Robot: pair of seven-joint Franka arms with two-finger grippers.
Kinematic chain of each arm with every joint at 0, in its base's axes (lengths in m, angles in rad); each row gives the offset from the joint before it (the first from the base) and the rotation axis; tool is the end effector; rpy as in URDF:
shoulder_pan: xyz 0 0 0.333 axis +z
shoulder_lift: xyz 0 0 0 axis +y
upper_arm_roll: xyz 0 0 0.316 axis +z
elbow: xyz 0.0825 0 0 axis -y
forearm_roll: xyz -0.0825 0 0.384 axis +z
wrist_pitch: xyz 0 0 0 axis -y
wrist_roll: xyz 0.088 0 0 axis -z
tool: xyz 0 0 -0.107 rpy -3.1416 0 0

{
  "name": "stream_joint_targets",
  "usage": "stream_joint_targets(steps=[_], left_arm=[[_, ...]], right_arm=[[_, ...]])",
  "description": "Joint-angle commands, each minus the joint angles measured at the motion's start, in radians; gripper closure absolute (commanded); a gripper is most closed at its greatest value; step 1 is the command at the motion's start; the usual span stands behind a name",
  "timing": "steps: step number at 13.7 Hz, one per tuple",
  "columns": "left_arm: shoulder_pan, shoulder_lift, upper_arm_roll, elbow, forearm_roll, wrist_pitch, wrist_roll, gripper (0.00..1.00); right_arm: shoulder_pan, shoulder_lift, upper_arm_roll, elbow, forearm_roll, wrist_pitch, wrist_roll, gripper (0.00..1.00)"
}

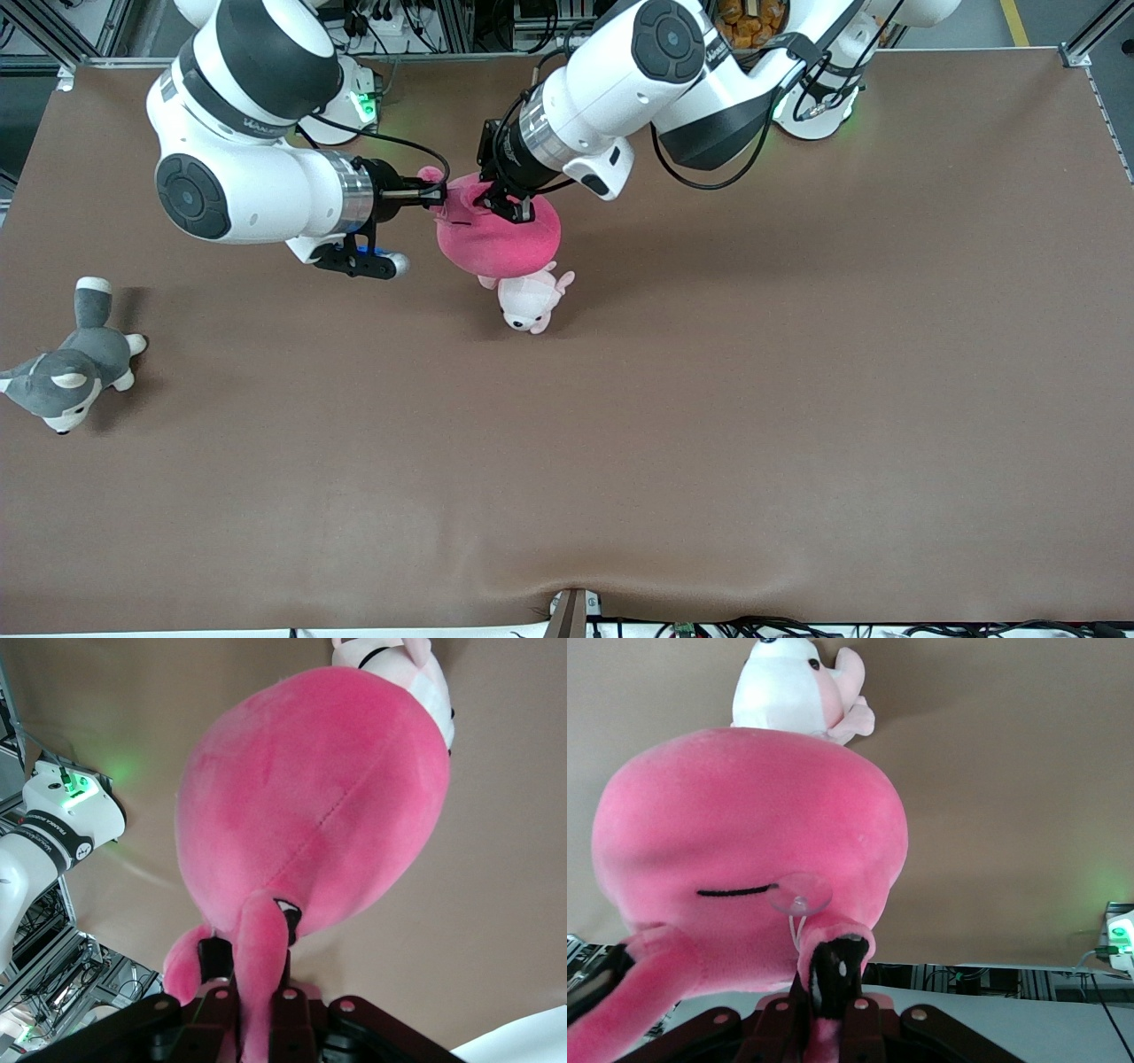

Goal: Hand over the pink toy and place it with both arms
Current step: 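Open the left gripper and carry the pink toy away with the right gripper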

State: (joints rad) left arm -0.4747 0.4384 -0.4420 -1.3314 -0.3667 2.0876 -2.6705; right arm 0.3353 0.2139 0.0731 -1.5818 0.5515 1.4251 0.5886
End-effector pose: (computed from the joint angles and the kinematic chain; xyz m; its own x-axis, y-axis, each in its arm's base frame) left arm 0.4700 -0.5350 0.5447 -0.4067 0.7757 -0.4827 0.9041 0.2656 -0.3349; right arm 0.5161 0.2871 0.5059 0.8149 -0.0853 -0.5732 -0.2714 -0.9301 -0.2473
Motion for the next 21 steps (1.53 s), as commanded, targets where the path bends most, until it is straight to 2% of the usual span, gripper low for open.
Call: stream_joint_targets(steps=[1,2,3,4,6,7,10,14,17,19,21], left_arm=[[0.06,-0.055,0.003,0.001,-0.014,-0.015,0.007,0.75],[0.079,-0.059,-0.001,0.003,-0.014,-0.03,0.008,0.55],[0.094,-0.061,-0.006,0.005,-0.014,-0.053,0.008,0.21],[0.106,-0.075,-0.004,0.005,-0.008,-0.064,0.006,0.0],[0.143,-0.116,0.017,0.005,0.002,-0.107,0.049,0.0],[0.18,-0.134,0.016,0.005,0.003,-0.162,0.148,0.0],[0.252,-0.178,0.025,0.003,0.023,-0.28,0.572,0.0],[0.341,-0.179,0.023,0.0,0.15,-0.343,1.06,0.0],[0.355,-0.17,0.023,0.0,0.329,-0.417,1.283,0.0],[0.37,-0.171,0.023,0.0,0.354,-0.448,1.392,0.0],[0.396,-0.178,0.023,-0.005,0.406,-0.455,1.471,0.0]], right_arm=[[-0.019,-0.011,-0.009,-0.012,0.01,-0.015,0.013,1.0],[-0.034,-0.011,-0.01,-0.01,0.008,-0.014,0.008,1.0],[-0.06,-0.011,-0.012,-0.01,0.002,-0.012,0.001,1.0],[-0.088,-0.011,-0.012,-0.01,-0.004,-0.012,-0.004,1.0],[-0.145,-0.011,-0.012,-0.01,-0.008,-0.015,-0.045,1.0],[-0.175,-0.011,-0.012,-0.01,-0.025,-0.021,-0.081,1.0],[-0.243,-0.01,-0.012,-0.014,-0.119,-0.026,-0.192,1.0],[-0.369,0.028,-0.012,-0.018,-0.241,-0.043,-0.427,1.0],[-0.447,0.076,-0.012,-0.017,-0.291,-0.041,-0.559,1.0],[-0.475,0.093,-0.012,-0.018,-0.347,-0.038,-0.593,1.0],[-0.508,0.133,-0.012,-0.017,-0.366,-0.029,-0.656,1.0]])
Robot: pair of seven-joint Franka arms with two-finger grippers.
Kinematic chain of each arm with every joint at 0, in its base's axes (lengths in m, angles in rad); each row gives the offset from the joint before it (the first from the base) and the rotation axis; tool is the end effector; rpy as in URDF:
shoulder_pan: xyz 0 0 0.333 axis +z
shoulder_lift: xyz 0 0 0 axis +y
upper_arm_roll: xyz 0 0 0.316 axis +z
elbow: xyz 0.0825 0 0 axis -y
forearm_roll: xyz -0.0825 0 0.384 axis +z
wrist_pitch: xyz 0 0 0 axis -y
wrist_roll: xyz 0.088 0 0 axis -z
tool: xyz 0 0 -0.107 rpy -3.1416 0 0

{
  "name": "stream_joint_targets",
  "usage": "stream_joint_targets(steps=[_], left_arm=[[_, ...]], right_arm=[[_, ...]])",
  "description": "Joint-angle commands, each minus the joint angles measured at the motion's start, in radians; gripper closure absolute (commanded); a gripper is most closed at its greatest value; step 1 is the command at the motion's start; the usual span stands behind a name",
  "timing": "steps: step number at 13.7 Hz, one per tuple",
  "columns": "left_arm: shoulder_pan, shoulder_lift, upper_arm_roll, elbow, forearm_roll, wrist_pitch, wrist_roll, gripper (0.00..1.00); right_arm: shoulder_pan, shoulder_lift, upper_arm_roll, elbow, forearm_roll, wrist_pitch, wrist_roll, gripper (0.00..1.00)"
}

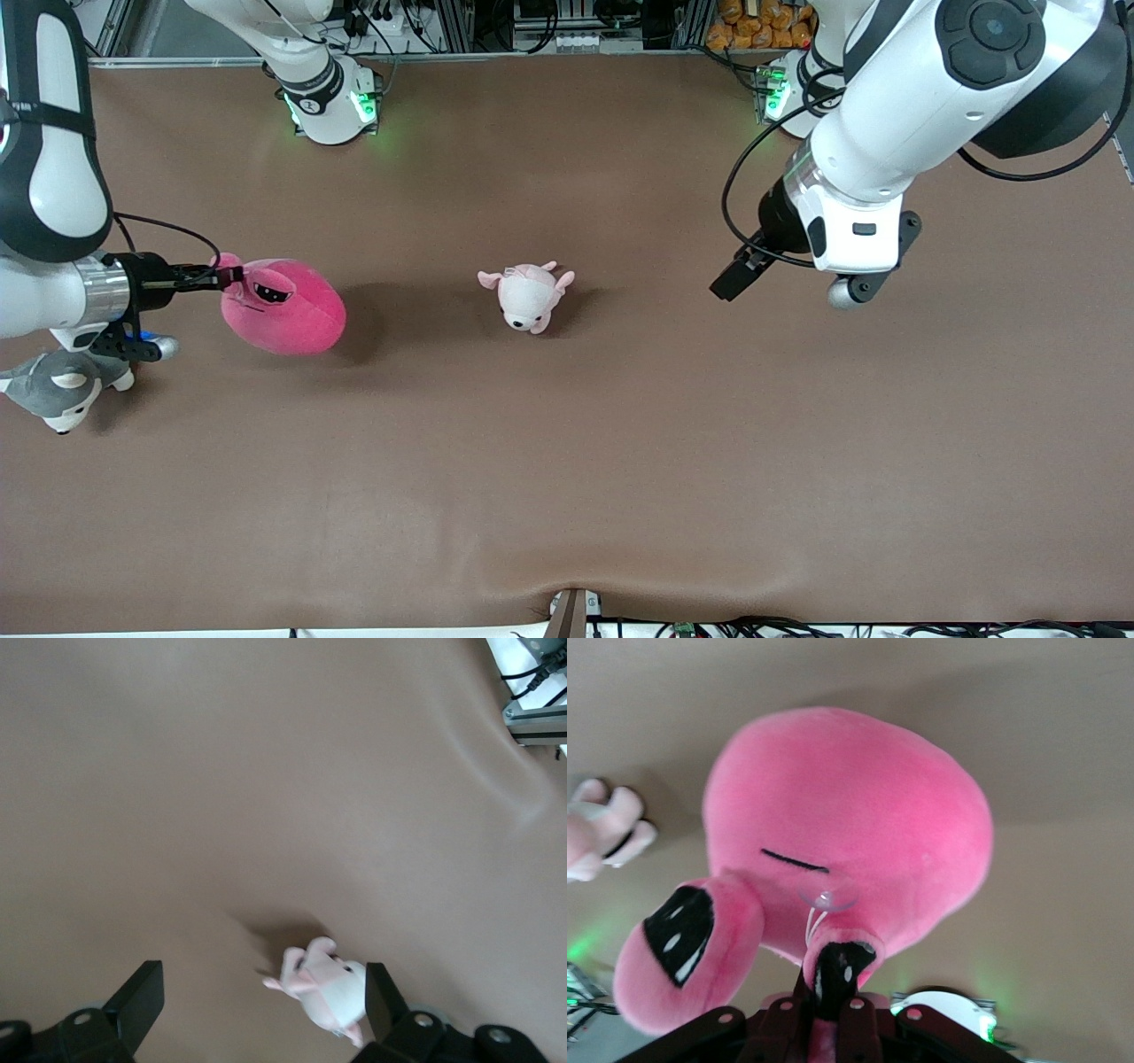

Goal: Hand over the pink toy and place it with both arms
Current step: 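Lower the pink toy onto the table with the right gripper while the left gripper withdraws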

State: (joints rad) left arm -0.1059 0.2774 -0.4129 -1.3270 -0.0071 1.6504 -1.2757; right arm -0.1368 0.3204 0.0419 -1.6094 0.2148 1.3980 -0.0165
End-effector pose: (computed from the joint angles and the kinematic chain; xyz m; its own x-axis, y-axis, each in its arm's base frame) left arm 0.5735 -0.2846 0.5938 0.7145 0.6935 -0.0922 0.6996 -0.7076 0.0988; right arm 0.5885 -0.0326 0.4155 0.8662 -0.0247 -0.4991 -0.1546 -0.9630 -0.2207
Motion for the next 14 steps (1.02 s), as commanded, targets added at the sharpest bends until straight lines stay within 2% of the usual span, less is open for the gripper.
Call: stream_joint_targets(steps=[1,5,8,11,14], left_arm=[[0.031,-0.015,-0.006,-0.008,0.07,-0.018,0.113,0.0],[0.052,-0.02,-0.004,-0.008,0.094,-0.055,0.183,0.0],[0.057,-0.024,-0.007,-0.006,0.196,-0.11,0.29,0.0],[0.117,-0.052,-0.009,-0.009,0.19,-0.127,0.456,0.0],[0.172,-0.061,-0.02,-0.011,0.177,-0.188,0.53,0.0]], right_arm=[[-0.059,0.054,0.019,0.013,-0.029,0.01,-0.09,1.0],[-0.107,0.129,0.019,0.013,-0.026,0.059,-0.175,1.0],[-0.121,0.173,0.019,0.013,-0.015,0.084,-0.165,1.0],[-0.136,0.201,0.019,0.013,-0.015,0.119,-0.163,1.0],[-0.135,0.207,0.019,0.013,-0.015,0.136,-0.161,0.97]])
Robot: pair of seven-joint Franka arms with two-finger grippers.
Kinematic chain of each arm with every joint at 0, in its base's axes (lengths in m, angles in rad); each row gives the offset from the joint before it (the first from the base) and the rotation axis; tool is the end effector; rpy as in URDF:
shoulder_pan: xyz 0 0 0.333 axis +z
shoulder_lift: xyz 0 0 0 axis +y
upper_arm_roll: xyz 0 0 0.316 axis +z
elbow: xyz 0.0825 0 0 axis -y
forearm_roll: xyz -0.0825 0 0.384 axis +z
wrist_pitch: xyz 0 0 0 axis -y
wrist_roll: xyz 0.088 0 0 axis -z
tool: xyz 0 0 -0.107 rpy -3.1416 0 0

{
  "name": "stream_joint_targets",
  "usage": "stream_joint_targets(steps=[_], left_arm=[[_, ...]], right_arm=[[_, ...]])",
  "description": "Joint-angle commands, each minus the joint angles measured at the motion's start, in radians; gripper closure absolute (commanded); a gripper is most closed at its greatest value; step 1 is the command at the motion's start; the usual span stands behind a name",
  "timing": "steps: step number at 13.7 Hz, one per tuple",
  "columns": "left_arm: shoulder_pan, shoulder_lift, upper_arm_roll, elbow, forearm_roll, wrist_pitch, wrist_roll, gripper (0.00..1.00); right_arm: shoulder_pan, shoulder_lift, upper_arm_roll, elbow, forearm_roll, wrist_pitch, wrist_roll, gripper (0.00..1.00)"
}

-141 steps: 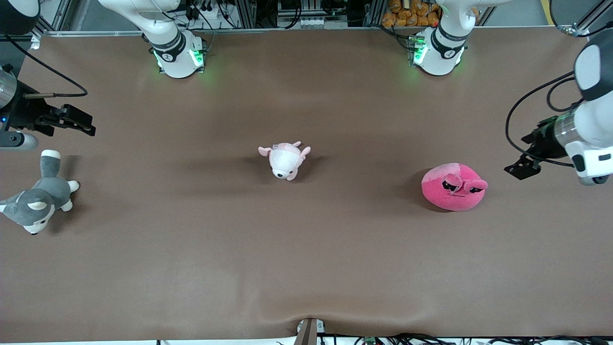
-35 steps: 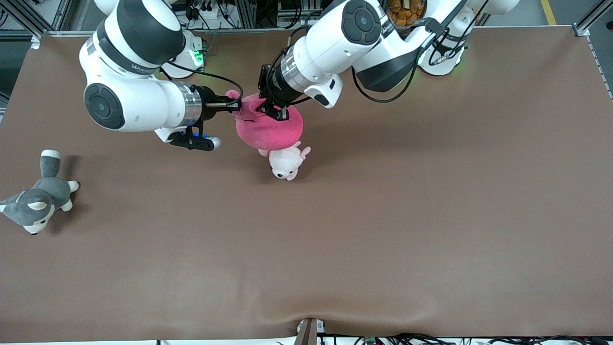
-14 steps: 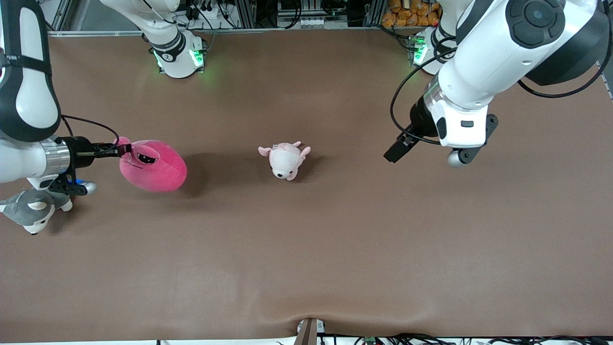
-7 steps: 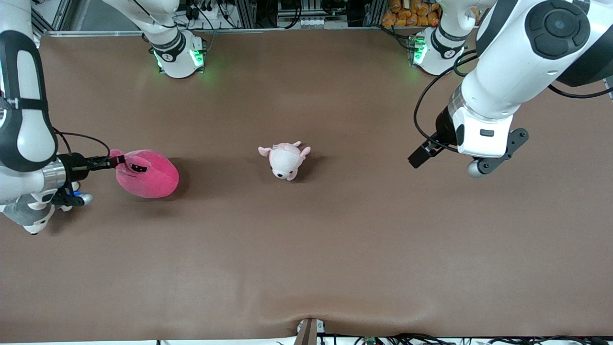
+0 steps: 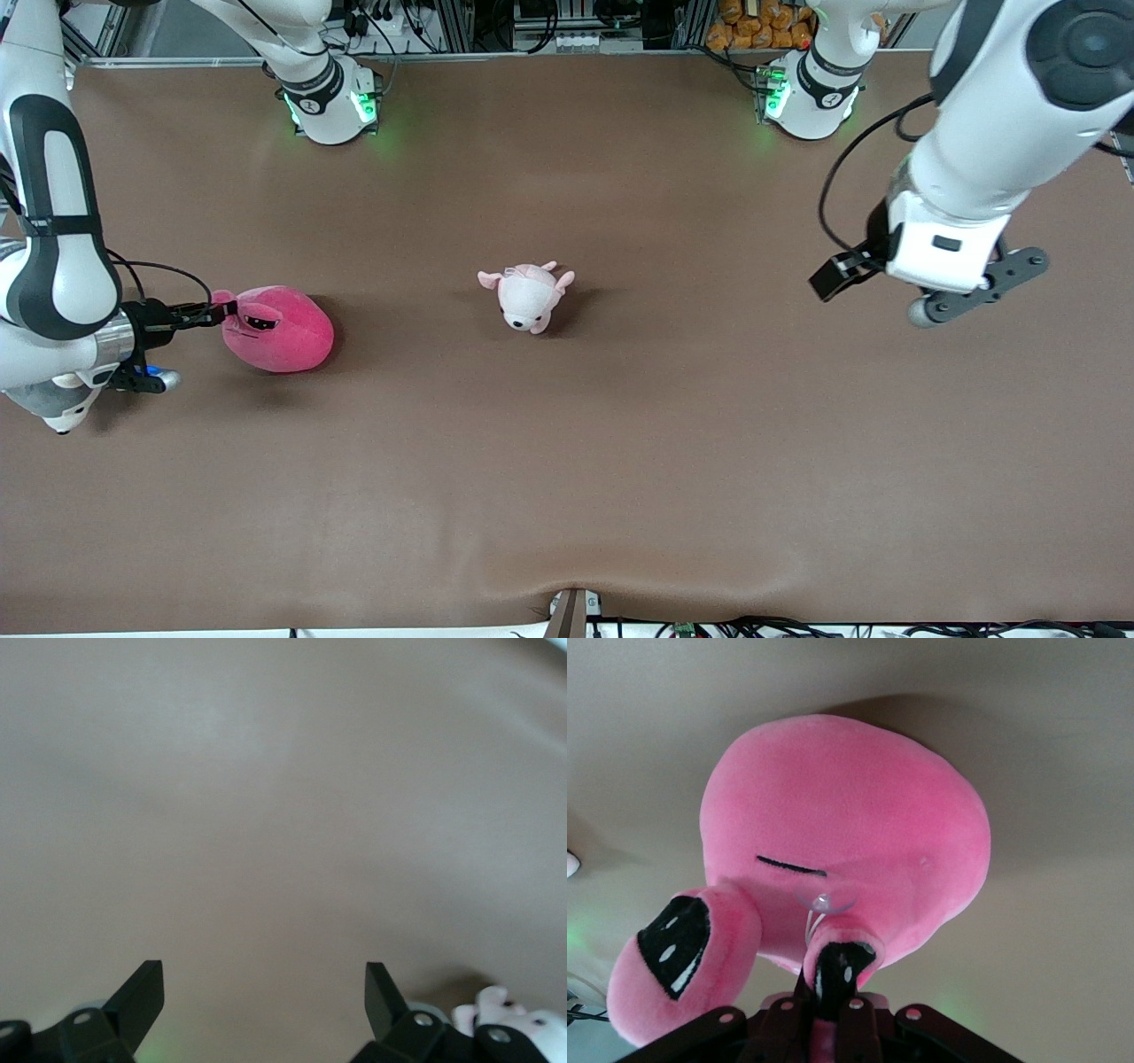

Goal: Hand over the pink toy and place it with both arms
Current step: 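Lower the pink toy onto the table with the right gripper while the left gripper withdraws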

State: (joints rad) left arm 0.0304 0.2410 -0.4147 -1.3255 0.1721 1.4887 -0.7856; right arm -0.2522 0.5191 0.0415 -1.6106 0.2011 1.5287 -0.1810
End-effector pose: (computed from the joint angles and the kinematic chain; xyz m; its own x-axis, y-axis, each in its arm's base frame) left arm 0.5877 -0.1815 0.6015 0.9139 0.4057 0.0126 0.4050 -0.9094 -0.0944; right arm 0.6017 -0.1087 0.2973 0.8536 0.0126 -0.5208 -0.1617 -0.9439 -0.2880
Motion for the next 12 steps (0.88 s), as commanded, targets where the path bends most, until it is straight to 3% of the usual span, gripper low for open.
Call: stream_joint_targets(steps=[1,3,5,9,12], left_arm=[[0.039,-0.025,-0.016,-0.012,-0.002,-0.03,0.067,0.0],[0.052,-0.029,-0.013,-0.011,-0.002,-0.03,0.136,0.0],[0.063,-0.051,0.003,-0.015,-0.003,-0.038,0.253,0.0],[-0.026,-0.146,0.233,-0.085,-0.106,-0.041,0.475,0.0],[-0.061,-0.247,0.304,-0.19,-0.122,-0.041,0.551,0.0]], right_arm=[[-0.019,0.009,0.02,0.014,-0.003,0.013,0.002,0.9],[-0.004,0.007,0.02,0.017,-0.015,0.025,0.0,0.0],[0.023,-0.007,0.021,0.023,-0.067,0.036,-0.003,0.0],[0.091,-0.114,0.023,0.035,-0.156,0.037,0.001,0.0],[0.108,-0.218,0.023,0.024,-0.184,0.037,0.001,0.0]])
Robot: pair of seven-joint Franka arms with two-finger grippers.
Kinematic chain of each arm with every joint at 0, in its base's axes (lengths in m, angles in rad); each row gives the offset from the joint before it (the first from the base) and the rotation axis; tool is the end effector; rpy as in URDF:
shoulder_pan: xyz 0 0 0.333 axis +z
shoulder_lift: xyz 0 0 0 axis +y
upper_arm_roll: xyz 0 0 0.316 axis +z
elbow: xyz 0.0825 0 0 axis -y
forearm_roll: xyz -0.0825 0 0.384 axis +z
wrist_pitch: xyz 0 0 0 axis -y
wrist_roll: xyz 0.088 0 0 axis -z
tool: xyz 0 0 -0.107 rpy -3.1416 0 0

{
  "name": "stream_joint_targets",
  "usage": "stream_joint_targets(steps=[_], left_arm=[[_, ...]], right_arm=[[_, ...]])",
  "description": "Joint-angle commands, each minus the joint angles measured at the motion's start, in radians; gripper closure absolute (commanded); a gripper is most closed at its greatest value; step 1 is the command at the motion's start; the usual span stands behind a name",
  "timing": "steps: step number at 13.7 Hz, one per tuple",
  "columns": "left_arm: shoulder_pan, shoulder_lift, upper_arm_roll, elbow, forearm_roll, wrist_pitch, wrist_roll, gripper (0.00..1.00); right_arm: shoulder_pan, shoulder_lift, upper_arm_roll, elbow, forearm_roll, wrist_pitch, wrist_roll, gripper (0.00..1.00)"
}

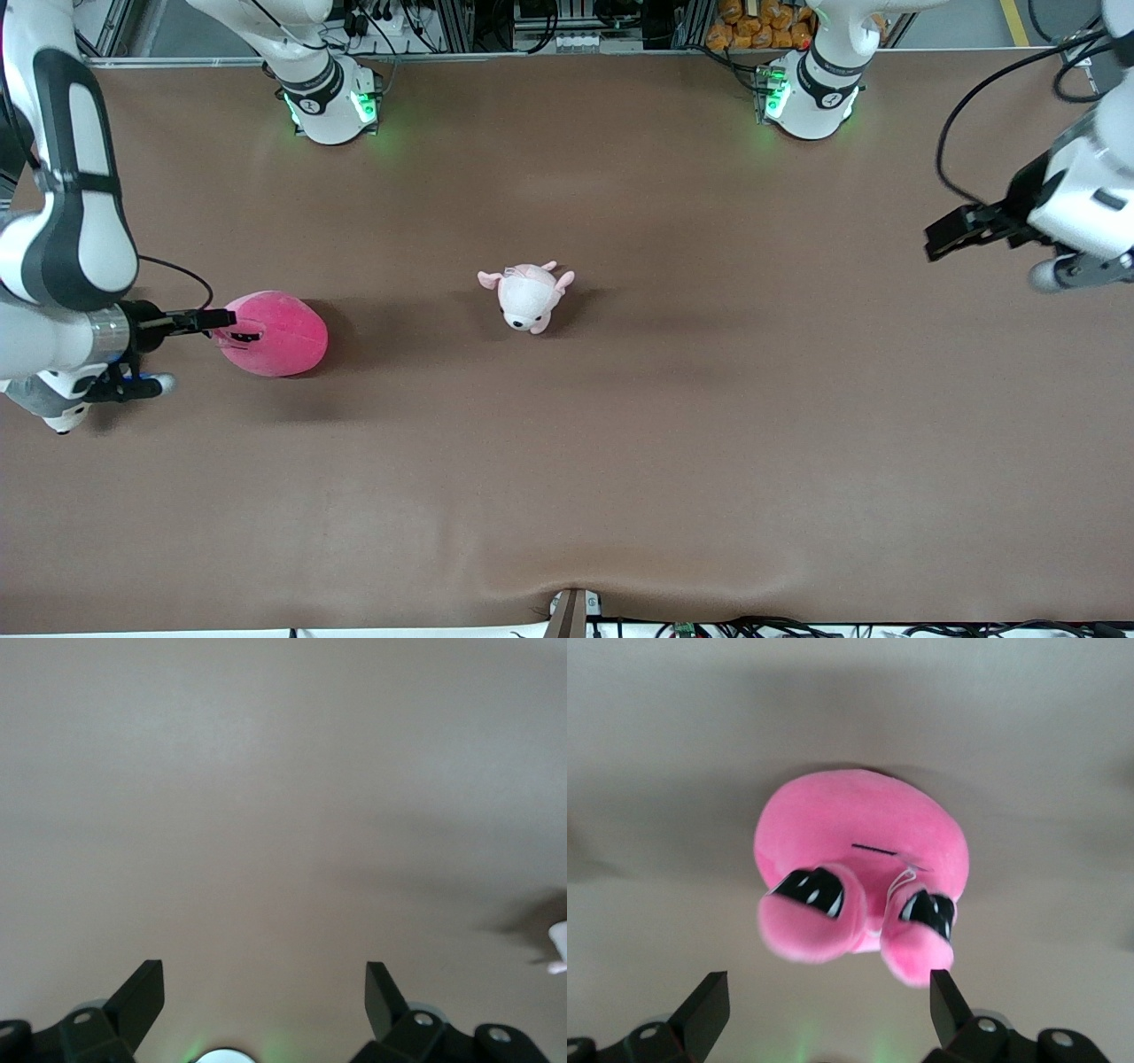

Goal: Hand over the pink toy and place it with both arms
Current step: 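Lower the pink toy onto the table with the right gripper while the left gripper withdraws, then open the right gripper and raise it away from the pink toy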

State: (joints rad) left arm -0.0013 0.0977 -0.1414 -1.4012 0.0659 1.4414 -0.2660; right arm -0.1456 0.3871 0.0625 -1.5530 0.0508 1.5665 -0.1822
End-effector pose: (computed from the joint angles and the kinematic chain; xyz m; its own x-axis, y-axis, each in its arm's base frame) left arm 0.5673 -0.0691 0.6381 0.9905 0.1311 -0.0407 0.1283 -0.9896 -0.0649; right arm 0.6244 -0.0511 0.4017 0.9322 0.1081 -0.3453 0.0644 -0.9887 -0.1357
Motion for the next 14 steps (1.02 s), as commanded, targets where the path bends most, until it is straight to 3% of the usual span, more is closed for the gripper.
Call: stream_joint_targets(steps=[1,3,5,7,10,14], left_arm=[[-0.031,-0.136,0.032,-0.152,-0.015,0.007,0.034,0.0],[-0.054,-0.185,0.042,-0.217,-0.015,0.007,0.034,0.0],[-0.095,-0.21,0.087,-0.248,-0.017,0.007,0.036,0.0],[-0.092,-0.222,0.091,-0.248,-0.017,0.005,0.036,0.0],[-0.089,-0.207,0.088,-0.208,-0.017,0.005,0.056,0.0],[-0.082,-0.208,0.094,-0.202,-0.017,0.001,0.112,0.0]], right_arm=[[0.001,-0.114,0.002,-0.039,-0.037,0.0,0.003,0.0],[0.003,-0.177,0.002,-0.082,-0.051,0.012,0.003,0.0],[0.003,-0.278,0.002,-0.201,-0.052,0.093,0.001,0.0],[0.017,-0.374,0.007,-0.309,-0.081,0.17,0.006,0.0],[0.026,-0.41,0.008,-0.297,-0.085,0.132,0.104,0.0],[0.027,-0.412,0.013,-0.168,-0.071,0.011,0.119,0.0]])
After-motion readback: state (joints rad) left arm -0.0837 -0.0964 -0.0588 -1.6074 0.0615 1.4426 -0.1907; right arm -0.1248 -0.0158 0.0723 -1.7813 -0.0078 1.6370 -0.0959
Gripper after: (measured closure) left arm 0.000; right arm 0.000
